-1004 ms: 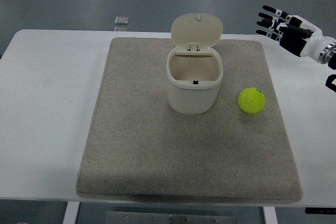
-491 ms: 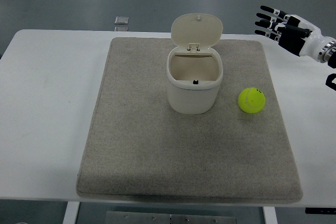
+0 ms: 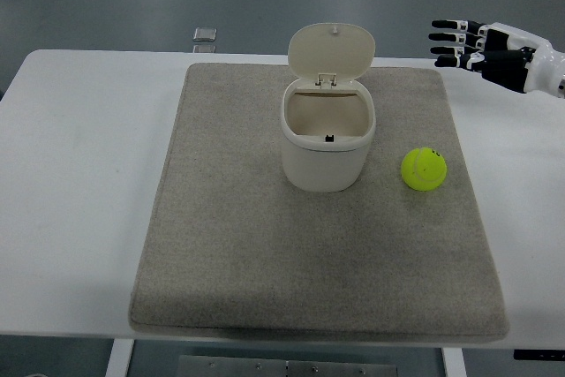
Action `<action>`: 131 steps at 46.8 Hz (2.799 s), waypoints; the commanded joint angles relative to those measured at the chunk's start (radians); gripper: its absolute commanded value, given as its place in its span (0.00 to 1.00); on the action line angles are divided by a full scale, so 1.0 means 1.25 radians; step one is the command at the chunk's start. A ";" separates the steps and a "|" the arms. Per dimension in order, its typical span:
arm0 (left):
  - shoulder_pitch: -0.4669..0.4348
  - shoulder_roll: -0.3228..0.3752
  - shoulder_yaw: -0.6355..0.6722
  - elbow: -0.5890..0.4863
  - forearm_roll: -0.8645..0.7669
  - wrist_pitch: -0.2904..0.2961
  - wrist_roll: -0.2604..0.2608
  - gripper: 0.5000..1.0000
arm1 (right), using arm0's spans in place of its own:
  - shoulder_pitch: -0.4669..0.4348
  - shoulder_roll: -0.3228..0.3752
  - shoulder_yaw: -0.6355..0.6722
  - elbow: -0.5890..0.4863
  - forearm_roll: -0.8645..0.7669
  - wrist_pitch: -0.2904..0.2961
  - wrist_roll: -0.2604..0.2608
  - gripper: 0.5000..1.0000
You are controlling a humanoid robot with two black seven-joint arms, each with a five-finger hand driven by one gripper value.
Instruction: Pick up the tennis ball and place it in the box.
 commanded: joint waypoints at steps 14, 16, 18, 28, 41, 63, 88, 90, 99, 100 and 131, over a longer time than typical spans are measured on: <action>-0.001 0.000 0.000 0.000 0.000 0.000 0.000 0.99 | -0.008 -0.136 0.001 0.207 -0.212 -0.001 0.038 0.83; -0.001 0.000 0.000 0.000 0.000 0.000 0.000 0.99 | -0.008 -0.157 0.001 0.240 -0.233 -0.003 0.045 0.83; 0.000 0.000 0.000 0.000 0.000 0.000 0.001 0.99 | -0.009 -0.179 0.001 0.272 -0.257 -0.006 0.049 0.83; 0.000 0.000 0.000 0.000 0.000 0.000 0.000 0.99 | -0.032 -0.207 0.000 0.374 -0.436 -0.057 0.061 0.83; 0.000 0.000 0.000 0.000 0.000 0.000 0.000 0.99 | -0.065 -0.185 -0.015 0.425 -0.621 -0.143 0.055 0.83; 0.000 0.000 0.000 0.000 0.000 0.000 0.000 0.99 | -0.059 -0.140 -0.070 0.438 -0.721 -0.213 0.052 0.83; 0.000 0.000 0.000 0.000 0.000 0.000 0.000 0.99 | -0.057 -0.121 -0.123 0.431 -0.759 -0.278 0.052 0.81; 0.000 0.000 0.000 0.000 0.000 0.000 0.000 0.99 | -0.057 -0.121 -0.123 0.431 -0.759 -0.279 0.052 0.81; 0.000 0.000 0.000 0.000 0.000 0.000 0.000 0.99 | -0.055 -0.121 -0.122 0.430 -0.759 -0.281 0.052 0.72; 0.000 0.000 0.000 0.000 0.000 0.000 0.000 0.99 | -0.055 -0.121 -0.122 0.431 -0.759 -0.281 0.052 0.70; -0.001 0.000 0.000 0.000 0.000 0.000 0.000 0.99 | -0.055 -0.109 -0.123 0.431 -0.760 -0.279 0.054 0.31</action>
